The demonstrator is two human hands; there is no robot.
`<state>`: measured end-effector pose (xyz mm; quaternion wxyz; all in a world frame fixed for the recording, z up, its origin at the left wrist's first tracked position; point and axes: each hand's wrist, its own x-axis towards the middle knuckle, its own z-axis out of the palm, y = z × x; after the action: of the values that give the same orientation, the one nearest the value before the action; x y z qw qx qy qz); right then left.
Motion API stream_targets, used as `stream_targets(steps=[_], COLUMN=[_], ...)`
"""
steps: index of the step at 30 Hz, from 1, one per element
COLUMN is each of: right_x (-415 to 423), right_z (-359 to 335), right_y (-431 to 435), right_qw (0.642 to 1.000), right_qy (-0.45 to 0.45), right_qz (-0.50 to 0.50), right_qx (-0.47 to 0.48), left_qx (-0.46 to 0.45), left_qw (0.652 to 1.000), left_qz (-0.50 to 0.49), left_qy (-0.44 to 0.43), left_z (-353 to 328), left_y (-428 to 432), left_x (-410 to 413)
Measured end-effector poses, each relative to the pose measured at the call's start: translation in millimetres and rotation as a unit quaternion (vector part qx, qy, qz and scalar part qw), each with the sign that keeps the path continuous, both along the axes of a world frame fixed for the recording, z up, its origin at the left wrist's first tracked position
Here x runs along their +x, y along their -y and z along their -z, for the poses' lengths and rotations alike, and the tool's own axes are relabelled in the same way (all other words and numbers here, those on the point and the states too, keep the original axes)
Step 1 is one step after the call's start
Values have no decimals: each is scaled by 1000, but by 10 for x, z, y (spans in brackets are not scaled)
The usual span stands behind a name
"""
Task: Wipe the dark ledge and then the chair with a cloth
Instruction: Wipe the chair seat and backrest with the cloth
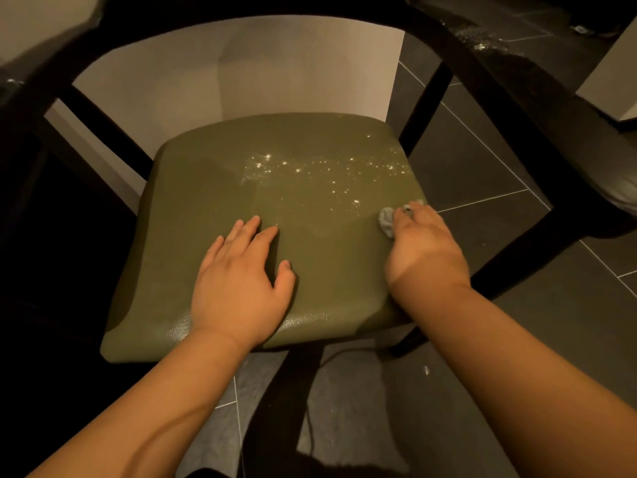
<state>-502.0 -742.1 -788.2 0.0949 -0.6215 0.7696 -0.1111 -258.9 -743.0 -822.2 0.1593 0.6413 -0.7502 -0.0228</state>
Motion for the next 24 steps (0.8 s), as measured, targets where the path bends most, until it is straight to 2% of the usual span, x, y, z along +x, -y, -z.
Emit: stream_targets(steps=[1,4,5,7,10,13,15,17,20,22,24], right_x=[97,409,402,261,-21,-117,-45,96,311,327,181], right_z=[15,116,157,137,15,-57,-128,-162,-121,-37,43], right_y=[8,-44,-33,14,-53,-151,-191,-265,-513,-631,-650], right_qw=[999,974,969,976,993,992,988,988,986,982,984], right_qy=[14,35,36,33,-16,-107,-115,-109,-105,-108,-119], right_qz=[-34,-223,-244,-211,-116,-31,6,-5,-73,-133,-130], right_qx=[-13,-14,-10,-28,-7,64,99,111,104,85,39], left_qx=[0,-1,0,2,1,2,4,6,6,3,-3], left_qw=[1000,1000,1000,1000,1000,1000,1000,1000,1000,1000,1000], left_qz=[0,3,3,1,1,0,-1,-3,0,0,0], left_qy=[-2,-3,-5,-9,-8,-8,-5,-5,-2,-1,5], left_z=[2,-5,-8,-7,2,0,-12,-18,-28,-20,-5], left_y=[3,2,7,14,15,6,3,3,6,7,12], left_x=[6,17,18,21,27,17,13,18,7,3,-3])
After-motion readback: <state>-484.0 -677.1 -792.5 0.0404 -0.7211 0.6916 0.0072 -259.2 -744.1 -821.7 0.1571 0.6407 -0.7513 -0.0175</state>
